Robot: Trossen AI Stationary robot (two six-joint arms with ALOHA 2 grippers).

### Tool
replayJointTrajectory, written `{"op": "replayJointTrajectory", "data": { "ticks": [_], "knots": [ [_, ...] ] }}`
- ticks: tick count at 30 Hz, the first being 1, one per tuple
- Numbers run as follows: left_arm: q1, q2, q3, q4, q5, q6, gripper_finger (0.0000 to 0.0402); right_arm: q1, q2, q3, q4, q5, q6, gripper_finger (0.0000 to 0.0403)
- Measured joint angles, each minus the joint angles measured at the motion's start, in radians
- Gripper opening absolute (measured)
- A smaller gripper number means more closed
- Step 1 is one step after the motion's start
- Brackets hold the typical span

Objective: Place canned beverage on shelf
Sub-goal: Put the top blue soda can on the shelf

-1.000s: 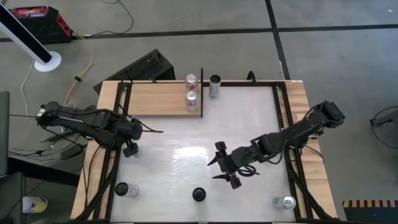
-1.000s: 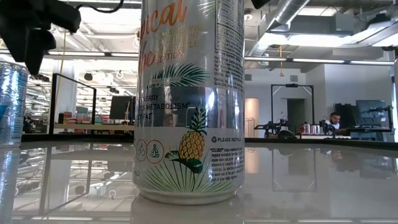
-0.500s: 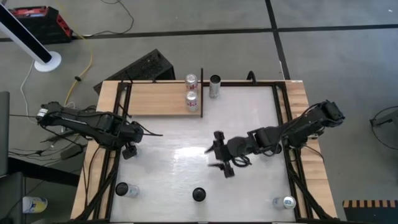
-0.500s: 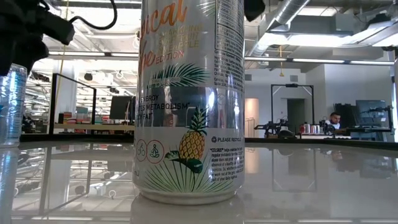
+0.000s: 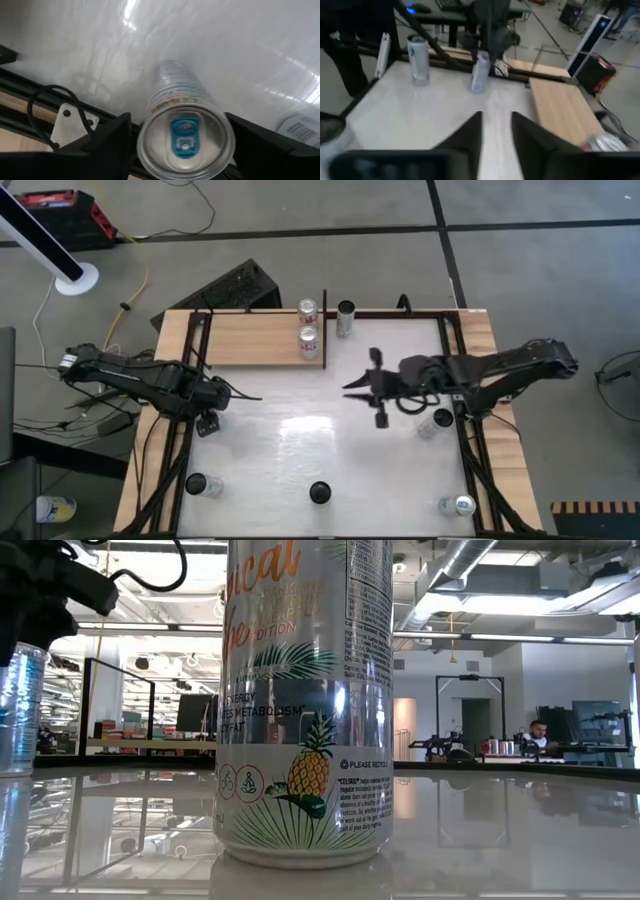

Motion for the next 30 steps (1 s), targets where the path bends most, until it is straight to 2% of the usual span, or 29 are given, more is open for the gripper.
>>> {"op": "replayJointTrajectory", "data": {
  "ticks": [3, 4, 10, 15, 18, 21, 26, 30],
  "knots": [
    [0.0, 0.0, 0.0, -0.001, 0.0, 0.0, 0.0229, 0.001, -0.051, -0.042, 0.001, 0.001, -0.001, 0.0024],
    [0.0, 0.0, 0.001, -0.002, -0.001, 0.0, 0.0219, 0.001, -0.069, -0.064, -0.004, 0.001, 0.0, 0.0017],
    [0.02, 0.001, 0.078, 0.019, -0.027, 0.011, 0.0218, -0.02, -0.144, -0.188, 0.058, 0.001, 0.053, 0.0051],
    [0.104, 0.007, 0.211, 0.034, -0.104, 0.051, 0.0218, -0.052, -0.178, -0.266, 0.102, 0.001, 0.086, 0.0039],
    [0.196, 0.046, 0.3, 0.034, -0.138, 0.125, 0.0218, -0.065, -0.178, -0.29, 0.12, 0.001, 0.088, 0.0023],
    [0.31, 0.124, 0.389, 0.052, -0.126, 0.257, 0.0218, -0.077, -0.178, -0.3, 0.126, 0.0, 0.088, 0.0017],
    [0.521, 0.334, 0.562, 0.056, -0.079, 0.498, 0.0218, -0.085, -0.178, -0.307, 0.126, -0.002, 0.089, 0.0034],
    [0.685, 0.518, 0.721, 0.048, -0.009, 0.611, 0.0218, -0.085, -0.178, -0.307, 0.122, -0.002, 0.09, 0.0036]
  ]
}}
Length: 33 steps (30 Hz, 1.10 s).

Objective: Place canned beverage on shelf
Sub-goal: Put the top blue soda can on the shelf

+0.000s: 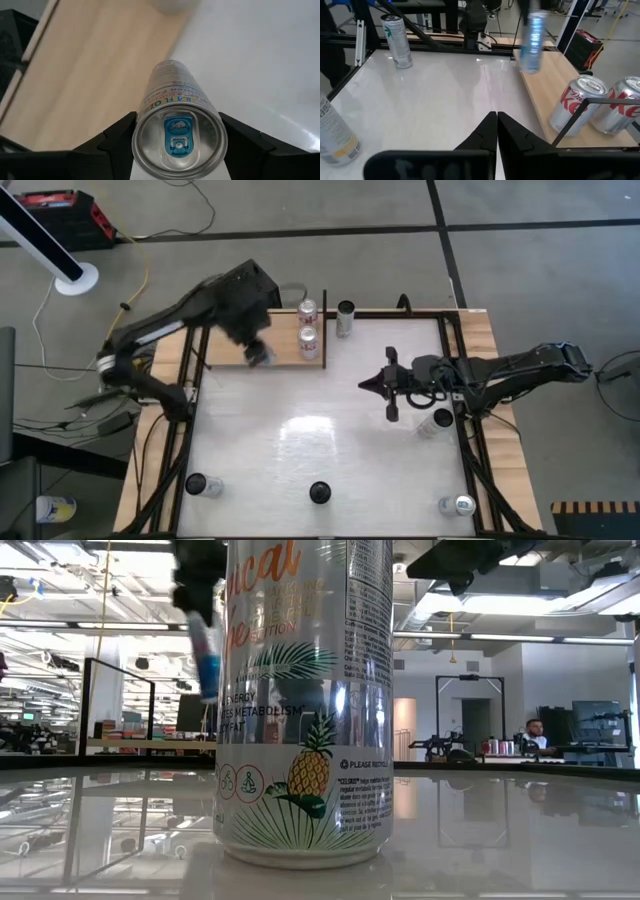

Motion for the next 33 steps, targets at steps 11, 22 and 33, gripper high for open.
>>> {"op": "replayJointTrajectory", "data": {
  "ticks": [11, 22, 33],
  "knots": [
    [0.276, 0.438, 0.423, -0.121, 0.067, 0.222, 0.0218, -0.033, -0.002, 0.0, -0.05, -0.003, -0.026, 0.0031],
    [0.304, 0.633, 0.616, -0.141, 0.068, 0.274, 0.0218, -0.259, -0.004, 0.0, -0.065, -0.228, -0.094, 0.0018],
    [0.297, 0.657, 0.623, -0.132, 0.04, 0.284, 0.0218, -0.384, -0.004, 0.0, -0.079, -0.372, -0.09, 0.002]
  ]
}}
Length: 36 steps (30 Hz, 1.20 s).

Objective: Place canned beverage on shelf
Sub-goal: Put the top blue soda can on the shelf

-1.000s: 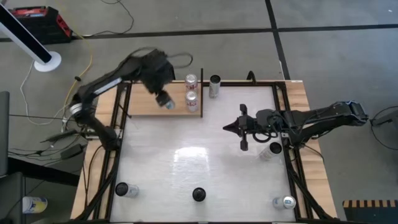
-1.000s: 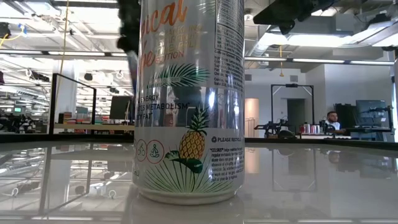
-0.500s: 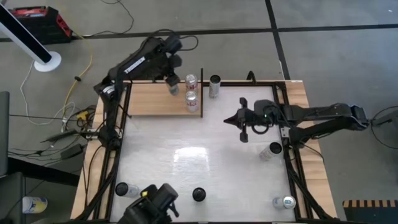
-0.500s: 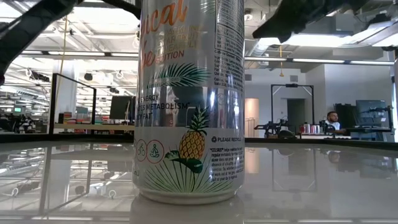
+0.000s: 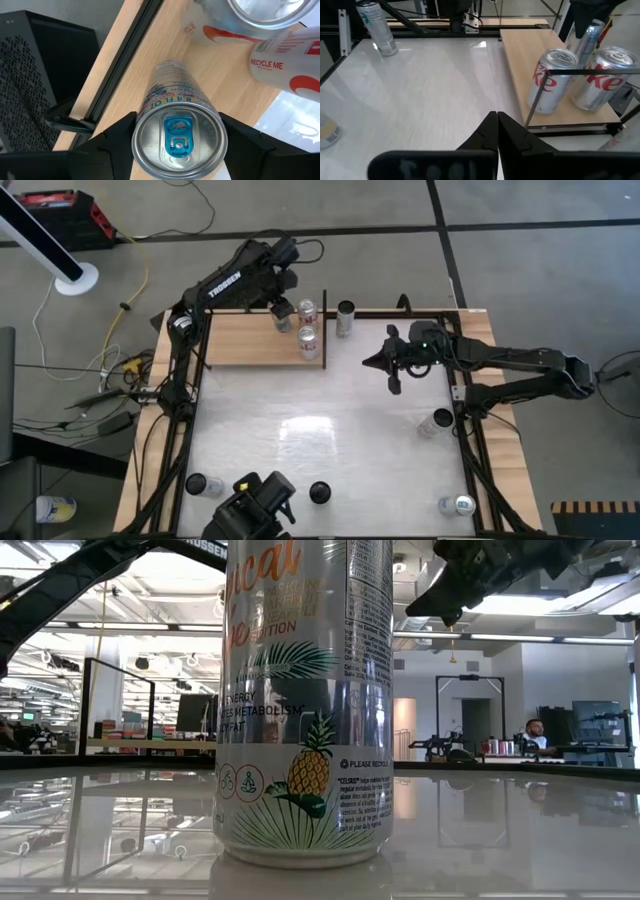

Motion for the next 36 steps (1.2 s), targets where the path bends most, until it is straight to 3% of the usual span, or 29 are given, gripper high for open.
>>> {"op": "replayJointTrajectory", "data": {
  "ticks": [6, 12, 15, 30, 36],
  "knots": [
    [-0.001, 0.0, 0.0, -0.005, 0.001, -0.006, 0.022, -0.002, 0.0, 0.0, 0.011, 0.0, -0.007, 0.0034],
    [-0.002, 0.001, 0.0, -0.008, 0.013, -0.026, 0.0309, 0.0, 0.0, 0.0, 0.002, -0.001, -0.008, 0.0053],
    [-0.002, 0.001, 0.0, -0.003, 0.013, -0.041, 0.0331, 0.001, 0.0, 0.0, 0.0, -0.001, -0.008, 0.0053],
    [-0.009, 0.001, 0.0, -0.025, 0.011, -0.015, 0.0333, 0.009, 0.0, 0.0, -0.022, -0.023, 0.016, 0.0053],
    [-0.013, 0.001, 0.0, -0.019, -0.047, -0.014, 0.0323, 0.015, 0.0, 0.0, -0.021, -0.023, 0.016, 0.0053]
  ]
}}
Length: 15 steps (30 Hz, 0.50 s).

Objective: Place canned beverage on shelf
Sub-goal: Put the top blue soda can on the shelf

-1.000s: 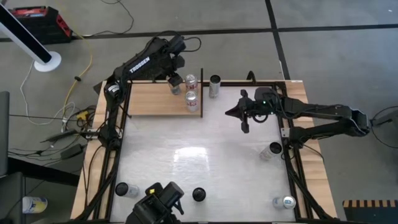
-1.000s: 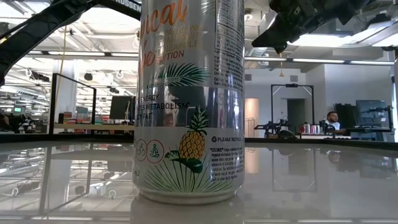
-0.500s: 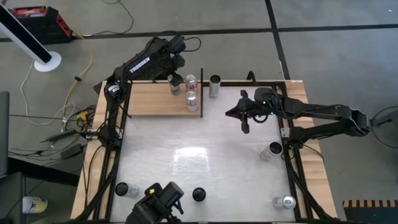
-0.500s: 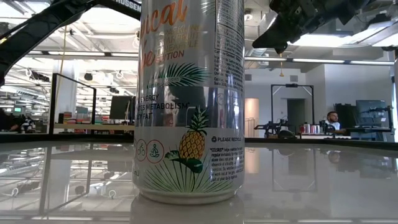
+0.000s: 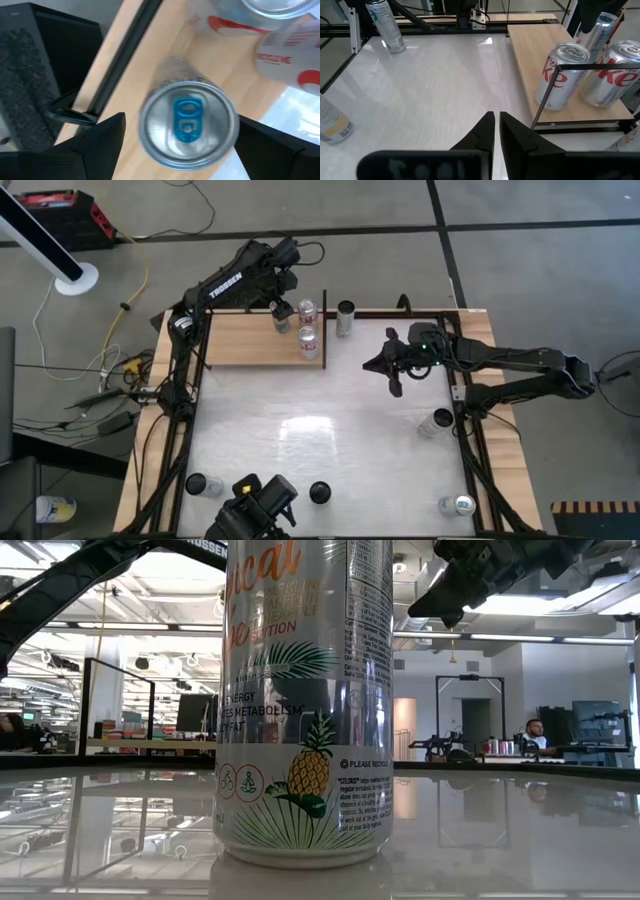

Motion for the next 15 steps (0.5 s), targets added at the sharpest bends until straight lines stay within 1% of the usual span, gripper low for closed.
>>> {"op": "replayJointTrajectory", "data": {
  "ticks": [3, 9, 15],
  "knots": [
    [0.0, 0.0, 0.0, 0.0, -0.005, -0.001, 0.0296, 0.0, 0.0, 0.0, 0.0, 0.0, 0.0, 0.0053],
    [0.0, 0.0, 0.0, 0.004, 0.018, -0.027, 0.0217, 0.0, 0.0, 0.0, 0.0, 0.0, 0.003, 0.0053],
    [0.0, 0.0, 0.0, 0.004, 0.022, -0.148, 0.0213, 0.0, 0.0, 0.0, 0.0, 0.0, 0.003, 0.0053]
  ]
}}
